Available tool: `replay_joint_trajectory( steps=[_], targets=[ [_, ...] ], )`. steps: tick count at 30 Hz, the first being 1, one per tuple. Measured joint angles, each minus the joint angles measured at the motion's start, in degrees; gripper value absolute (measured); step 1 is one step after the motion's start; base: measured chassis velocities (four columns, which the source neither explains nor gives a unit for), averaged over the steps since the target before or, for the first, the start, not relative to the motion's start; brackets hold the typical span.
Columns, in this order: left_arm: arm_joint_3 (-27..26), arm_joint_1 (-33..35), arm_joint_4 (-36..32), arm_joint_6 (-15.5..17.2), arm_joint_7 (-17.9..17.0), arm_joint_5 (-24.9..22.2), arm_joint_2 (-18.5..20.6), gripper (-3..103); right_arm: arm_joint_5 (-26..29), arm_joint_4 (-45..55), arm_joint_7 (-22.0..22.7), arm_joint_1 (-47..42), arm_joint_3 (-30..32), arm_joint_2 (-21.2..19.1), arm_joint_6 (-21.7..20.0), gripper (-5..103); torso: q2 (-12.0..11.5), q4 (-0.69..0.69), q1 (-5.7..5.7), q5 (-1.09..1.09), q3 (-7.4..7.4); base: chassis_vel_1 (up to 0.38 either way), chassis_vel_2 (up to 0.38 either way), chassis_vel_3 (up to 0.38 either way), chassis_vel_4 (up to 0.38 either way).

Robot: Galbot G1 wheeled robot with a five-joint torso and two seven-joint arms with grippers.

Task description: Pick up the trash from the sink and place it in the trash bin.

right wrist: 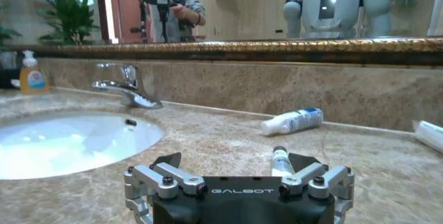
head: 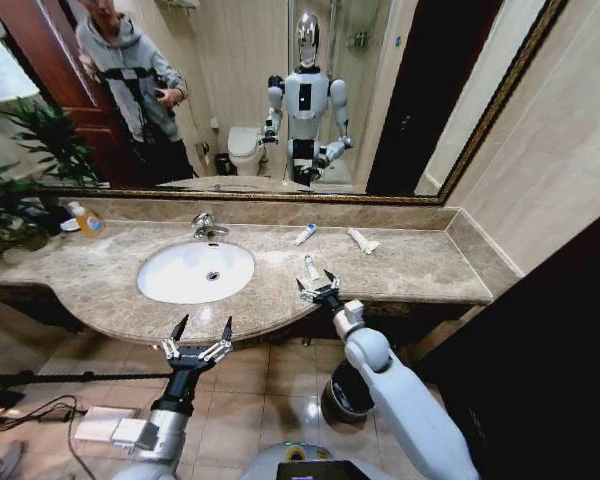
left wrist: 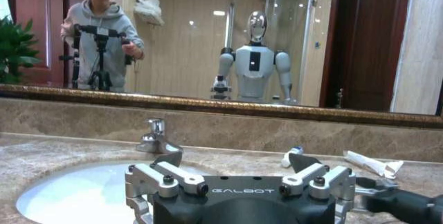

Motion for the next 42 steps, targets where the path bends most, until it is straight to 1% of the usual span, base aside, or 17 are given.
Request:
replay_joint_trajectory(
  steps=[6, 18, 19, 20, 22, 23, 25, 26, 28, 31, 32, 33, 36, 37, 38, 40, 42],
  targets=[
    [0.0, 0.0, 0.0, 0.0, 0.0, 0.0, 0.0, 100, -1.1, -3.6, 1.6, 3.4, -1.0, 1.6, -1.4, 100, 0.0, 0.0, 0.0, -0.01, 0.0, 0.0, 0.0, 0.0, 0.0],
    [0.0, 0.0, 0.0, 0.0, 0.0, 0.0, 0.0, 100, -0.2, -9.9, 3.6, 9.2, -1.6, 2.2, -3.4, 101, 0.0, -0.01, -0.01, 0.0, 0.0, 0.0, 0.0, 0.0, 0.0],
    [0.0, 0.0, 0.0, 0.0, 0.0, 0.0, 0.0, 100, -0.1, -10.4, 3.7, 9.5, -1.6, 2.2, -3.5, 97, 0.0, 0.0, -0.01, 0.0, 0.0, 0.0, 0.0, 0.0, 0.0],
    [0.0, 0.0, 0.0, 0.0, 0.0, 0.0, 0.0, 100, -0.1, -10.4, 3.7, 9.5, -1.6, 2.2, -3.5, 97, 0.0, 0.0, -0.01, 0.0, 0.0, 0.0, 0.0, 0.0, 0.0],
    [0.0, 0.0, 0.0, 0.0, 0.0, 0.0, 0.0, 100, 0.5, -11.4, 3.7, 10.1, -1.4, 2.2, -3.6, 86, 0.0, 0.0, -0.01, 0.0, 0.0, 0.0, 0.0, 0.0, 0.0],
    [0.0, 0.0, 0.0, 0.0, 0.0, 0.0, 0.0, 100, 0.5, -11.4, 3.7, 10.1, -1.4, 2.2, -3.6, 86, 0.0, 0.0, -0.01, 0.0, 0.0, 0.0, 0.0, 0.0, 0.0],
    [0.0, 0.0, 0.0, 0.0, 0.0, 0.0, 0.0, 100, 1.1, -11.8, 3.7, 10.2, -1.3, 2.3, -3.9, 76, 0.0, -0.01, -0.01, 0.0, 0.0, 0.0, 0.0, 0.0, 0.0],
    [0.0, 0.0, 0.0, 0.0, 0.0, 0.0, 0.0, 100, 1.1, -11.8, 3.7, 10.2, -1.3, 2.3, -3.9, 76, 0.0, -0.01, -0.01, 0.0, 0.0, 0.0, 0.0, 0.0, 0.0],
    [0.0, 0.0, 0.0, 0.0, 0.0, 0.0, 0.0, 100, 1.2, -12.1, 3.7, 10.2, -1.0, 2.3, -4.0, 64, 0.0, -0.01, -0.01, 0.0, 0.0, 0.0, 0.0, 0.0, 0.0],
    [0.0, 0.0, 0.0, 0.0, 0.0, 0.0, 0.0, 100, 1.2, -12.4, 3.6, 10.2, -0.9, 2.2, -4.2, 64, 0.0, -0.01, -0.01, 0.0, -0.01, 0.0, 0.0, 0.0, 0.0],
    [0.0, 0.0, 0.0, 0.0, 0.0, 0.0, 0.0, 100, 1.2, -12.6, 3.6, 10.1, -0.8, 2.2, -4.2, 53, 0.0, -0.01, -0.01, 0.0, -0.01, 0.0, 0.0, 0.0, 0.0],
    [0.0, 0.0, 0.0, 0.0, 0.0, 0.0, 0.0, 100, 1.2, -12.8, 3.5, 10.0, -0.6, 2.3, -4.2, 48, 0.0, -0.01, -0.01, 0.0, -0.01, 0.0, 0.0, 0.0, 0.0],
    [0.0, 0.0, 0.0, 0.0, 0.0, 0.0, 0.0, 100, 1.1, -12.8, 3.5, 9.9, -0.5, 2.3, -4.3, 43, 0.0, -0.01, -0.01, 0.0, 0.0, 0.0, 0.0, 0.0, 0.0],
    [0.0, 0.0, 0.0, 0.0, 0.0, 0.0, 0.0, 100, 1.2, -12.8, 3.4, 9.7, -0.3, 2.3, -4.3, 32, 0.0, -0.01, -0.01, 0.0, -0.01, 0.0, 0.0, 0.0, 0.0],
    [0.0, 0.0, 0.0, 0.0, 0.0, 0.0, 0.0, 100, 1.2, -12.8, 3.4, 9.6, -0.2, 2.3, -4.3, 32, 0.0, -0.01, -0.01, 0.0, -0.01, 0.0, 0.0, 0.0, 0.0],
    [0.0, 0.0, 0.0, 0.0, 0.0, 0.0, 0.0, 100, 1.2, -12.8, 3.3, 9.5, -0.1, 2.3, -4.3, 27, 0.0, -0.01, -0.01, 0.0, -0.01, 0.0, 0.0, 0.0, 0.0],
    [0.0, 0.0, 0.0, 0.0, 0.0, 0.0, 0.0, 100, 1.2, -12.7, 3.2, 9.4, 0.1, 2.2, -4.2, 17, 0.0, 0.0, -0.01, 0.0, -0.02, 0.0, 0.0, 0.0, 0.0]
  ],
)
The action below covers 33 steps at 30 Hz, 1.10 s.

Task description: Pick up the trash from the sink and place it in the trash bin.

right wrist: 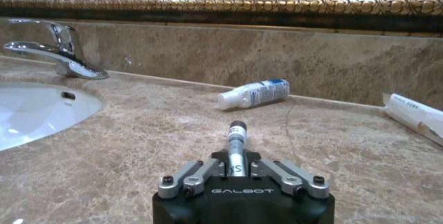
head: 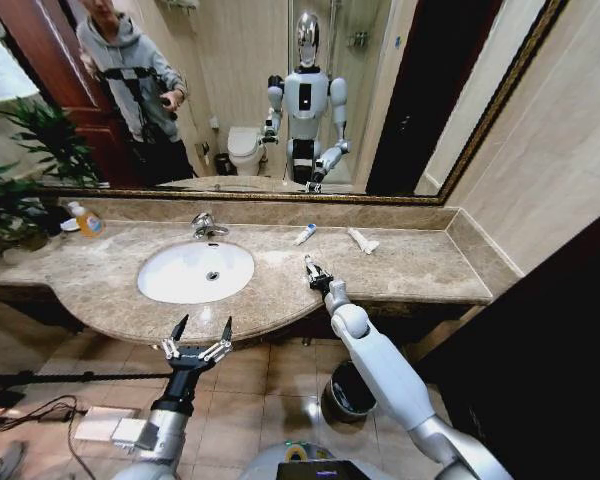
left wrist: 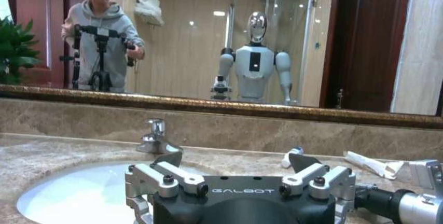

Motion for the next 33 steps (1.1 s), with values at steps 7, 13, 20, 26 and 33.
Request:
replay_joint_trajectory(
  steps=[7, 13, 20, 26, 33],
  targets=[
    [0.0, 0.0, 0.0, 0.0, 0.0, 0.0, 0.0, 100, 0.3, 0.8, 0.0, -0.4, 0.2, -0.3, 0.0, 4, 0.0, 0.0, 0.0, 0.0, 0.0, 0.0, 0.0, 0.0, 0.0],
    [0.0, 0.0, 0.0, 0.0, 0.0, 0.0, 0.0, 100, 0.9, 2.9, 0.2, -1.3, 0.4, -1.1, -0.5, 4, 0.0, 0.0, 0.0, 0.0, 0.01, 0.0, 0.0, 0.0, 0.0],
    [0.0, 0.0, 0.0, 0.0, 0.0, 0.0, 0.0, 100, 1.7, 8.4, 0.6, -4.9, 2.1, -3.0, -1.1, 4, 0.0, 0.0, 0.0, 0.01, 0.01, 0.0, 0.0, 0.0, 0.0],
    [0.0, 0.0, 0.0, 0.0, 0.0, 0.0, 0.0, 100, 1.0, 15.9, 0.2, -12.9, 7.4, -5.4, -0.1, 4, 0.0, 0.0, 0.0, 0.01, 0.01, 0.0, 0.0, 0.0, 0.0],
    [0.0, 0.0, 0.0, 0.0, 0.0, 0.0, 0.0, 100, 0.9, 25.1, -1.1, -26.6, 13.6, -6.6, 3.6, 4, 0.0, 0.0, 0.0, 0.01, 0.0, 0.0, 0.0, 0.0, 0.0]
  ],
)
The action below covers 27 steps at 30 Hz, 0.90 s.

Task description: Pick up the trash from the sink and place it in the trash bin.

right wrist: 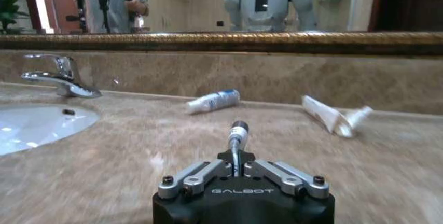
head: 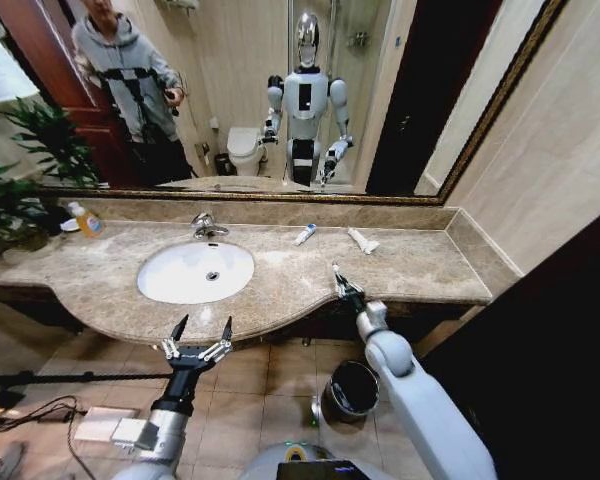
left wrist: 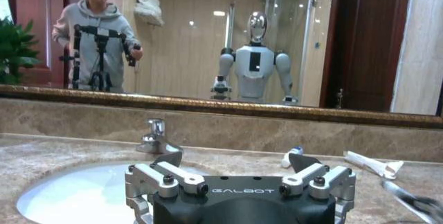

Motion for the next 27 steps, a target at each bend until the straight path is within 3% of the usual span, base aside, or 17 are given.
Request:
replay_joint_trajectory(
  steps=[6, 15, 19, 27],
  targets=[
    [0.0, 0.0, 0.0, 0.0, 0.0, 0.0, 0.0, 100, -1.0, 4.6, -0.4, -8.9, 4.1, 1.4, 2.4, 4, 0.0, -0.01, 0.0, -0.01, 0.0, 0.0, 0.0, 0.0, 0.0],
    [0.0, 0.0, 0.0, 0.0, 0.0, 0.0, 0.0, 100, -6.4, 7.3, -0.5, -21.1, 7.9, 6.7, 9.5, 4, 0.0, -0.01, 0.0, -0.02, 0.0, 0.0, 0.0, 0.0, 0.0],
    [0.0, 0.0, 0.0, 0.0, 0.0, 0.0, 0.0, 100, -7.4, 4.3, -0.1, -25.5, 9.5, 8.6, 13.7, 4, 0.0, 0.0, 0.0, -0.01, 0.0, 0.0, 0.0, 0.0, 0.0],
    [0.0, 0.0, 0.0, 0.0, 0.0, 0.0, 0.0, 100, -7.2, -1.3, -0.5, -28.3, 10.4, 9.5, 16.6, 4, 0.0, 0.0, 0.0, -0.01, 0.0, 0.0, 0.0, 0.0, 0.0]
  ],
)
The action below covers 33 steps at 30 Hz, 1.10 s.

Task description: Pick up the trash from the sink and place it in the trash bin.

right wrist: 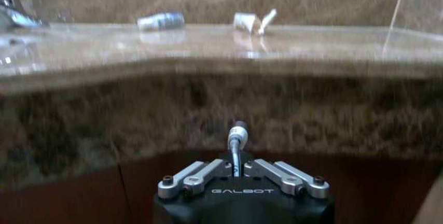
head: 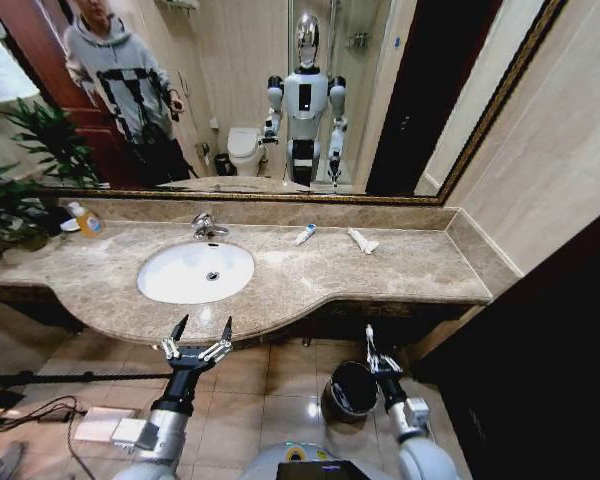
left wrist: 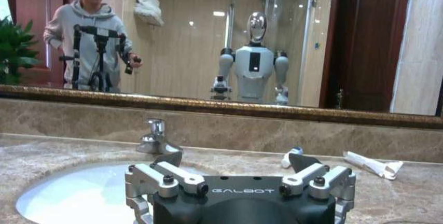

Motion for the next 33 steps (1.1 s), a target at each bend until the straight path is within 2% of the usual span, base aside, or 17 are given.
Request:
replay_joint_trajectory(
  steps=[2, 4, 6, 9, 20, 25, 28, 29, 30, 33],
  targets=[
    [0.0, 0.0, 0.0, 0.0, 0.0, 0.0, 0.0, 100, 0.0, -1.6, -0.1, 0.2, -0.1, 0.0, 0.3, 4, 0.0, 0.0, 0.0, -0.01, 0.0, 0.0, 0.0, 0.0, 0.0],
    [0.0, 0.0, 0.0, 0.0, 0.0, 0.0, 0.0, 100, 0.2, -8.8, -0.7, 2.8, -0.8, 0.1, 0.8, 4, 0.0, 0.0, 0.01, -0.01, 0.01, 0.0, 0.0, 0.0, 0.0],
    [0.0, 0.0, 0.0, 0.0, 0.0, 0.0, 0.0, 100, 0.6, -10.9, -0.9, 3.9, -1.0, 0.1, 0.7, 4, 0.0, 0.0, 0.01, 0.0, 0.01, 0.0, 0.0, 0.0, 0.0],
    [0.0, 0.0, 0.0, 0.0, 0.0, 0.0, 0.0, 100, 1.0, -19.7, -1.3, 9.2, -1.9, -0.2, 0.5, 4, 0.0, 0.01, 0.01, 0.01, 0.01, 0.0, 0.0, 0.0, 0.0],
    [0.0, 0.0, 0.0, 0.0, 0.0, 0.0, 0.0, 100, 0.8, -35.3, -2.9, 17.5, -3.3, 0.1, 0.4, 4, 0.0, 0.0, 0.01, 0.0, 0.01, 0.0, 0.0, 0.0, 0.0],
    [0.0, 0.0, 0.0, 0.0, 0.0, 0.0, 0.0, 100, 0.6, -45.8, -3.7, 23.1, -3.7, 0.5, 0.7, 4, 0.0, 0.0, 0.01, 0.0, 0.01, 0.0, 0.0, 0.0, 0.0],
    [0.0, 0.0, 0.0, 0.0, 0.0, 0.0, 0.0, 100, 0.2, -50.2, -4.1, 25.7, -3.9, 0.6, 0.8, 4, 0.0, 0.0, 0.01, 0.0, 0.01, 0.0, 0.0, 0.0, 0.0],
    [0.0, 0.0, 0.0, 0.0, 0.0, 0.0, 0.0, 100, -1.1, -55.4, -4.5, 28.9, -4.0, 0.8, 1.1, 4, 0.0, 0.0, 0.01, 0.0, 0.01, 0.0, 0.0, 0.0, 0.0],
    [0.0, 0.0, 0.0, 0.0, 0.0, 0.0, 0.0, 100, -1.1, -55.4, -4.5, 28.9, -4.0, 0.8, 1.1, 4, 0.0, 0.0, 0.01, 0.0, 0.01, 0.0, 0.0, 0.0, 0.0],
    [0.0, 0.0, 0.0, 0.0, 0.0, 0.0, 0.0, 100, -2.7, -63.7, -4.8, 34.7, -3.9, 1.6, 2.0, 4, 0.0, 0.01, 0.01, 0.01, 0.01, 0.0, 0.0, 0.0, 0.0]
  ],
)
